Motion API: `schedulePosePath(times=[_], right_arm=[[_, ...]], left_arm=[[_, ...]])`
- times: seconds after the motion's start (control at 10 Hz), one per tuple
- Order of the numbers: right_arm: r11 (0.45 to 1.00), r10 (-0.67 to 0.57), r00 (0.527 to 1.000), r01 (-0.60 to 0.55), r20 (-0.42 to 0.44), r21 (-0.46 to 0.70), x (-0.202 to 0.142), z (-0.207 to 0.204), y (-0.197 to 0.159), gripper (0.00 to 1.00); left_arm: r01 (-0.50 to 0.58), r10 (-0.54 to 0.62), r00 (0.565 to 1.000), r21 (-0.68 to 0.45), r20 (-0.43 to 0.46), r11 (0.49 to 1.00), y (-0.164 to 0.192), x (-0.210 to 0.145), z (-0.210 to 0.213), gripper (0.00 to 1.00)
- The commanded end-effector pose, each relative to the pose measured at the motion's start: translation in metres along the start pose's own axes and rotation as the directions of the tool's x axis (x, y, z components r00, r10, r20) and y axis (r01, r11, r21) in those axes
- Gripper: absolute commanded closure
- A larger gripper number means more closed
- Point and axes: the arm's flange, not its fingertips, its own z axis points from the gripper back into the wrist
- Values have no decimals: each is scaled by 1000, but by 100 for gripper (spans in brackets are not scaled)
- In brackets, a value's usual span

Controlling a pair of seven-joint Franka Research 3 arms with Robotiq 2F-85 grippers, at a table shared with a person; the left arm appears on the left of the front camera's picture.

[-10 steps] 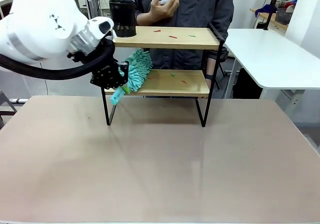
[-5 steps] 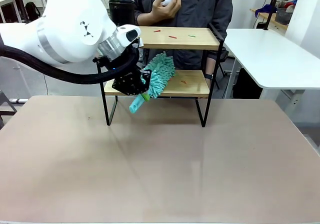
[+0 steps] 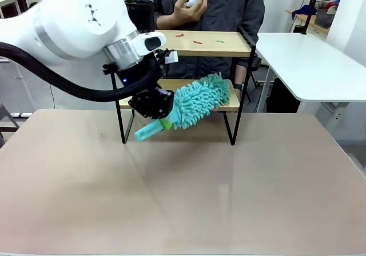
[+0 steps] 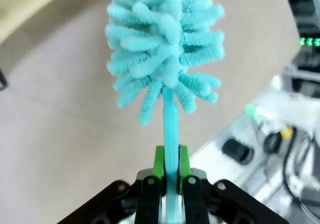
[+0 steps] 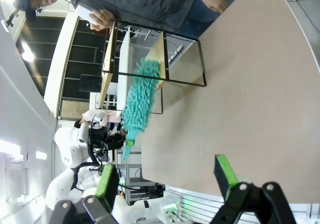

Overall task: Clean the shelf.
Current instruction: Clean the specific tier of the Shelf with the Duster once objects are removed.

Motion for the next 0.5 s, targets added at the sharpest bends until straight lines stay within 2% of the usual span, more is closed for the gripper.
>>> schedulePosePath(times=[0.0,0.1,0.2,0.3,0.4], right_arm=[[1000,24,1000,-24,11,20,2,0,2,0],[1000,24,1000,-24,11,20,2,0,2,0],[1000,24,1000,-24,11,20,2,0,2,0],[1000,24,1000,-24,11,20,2,0,2,0],[1000,24,1000,-24,11,20,2,0,2,0]], left_arm=[[158,-165,979,-65,-124,985,13,-42,21,88],[256,-281,941,-146,-190,956,16,-65,35,88],[331,-366,898,-174,-246,928,22,-91,52,88],[417,-461,846,-209,-267,885,29,-119,71,88],[452,-498,836,-226,-229,863,33,-139,85,88]])
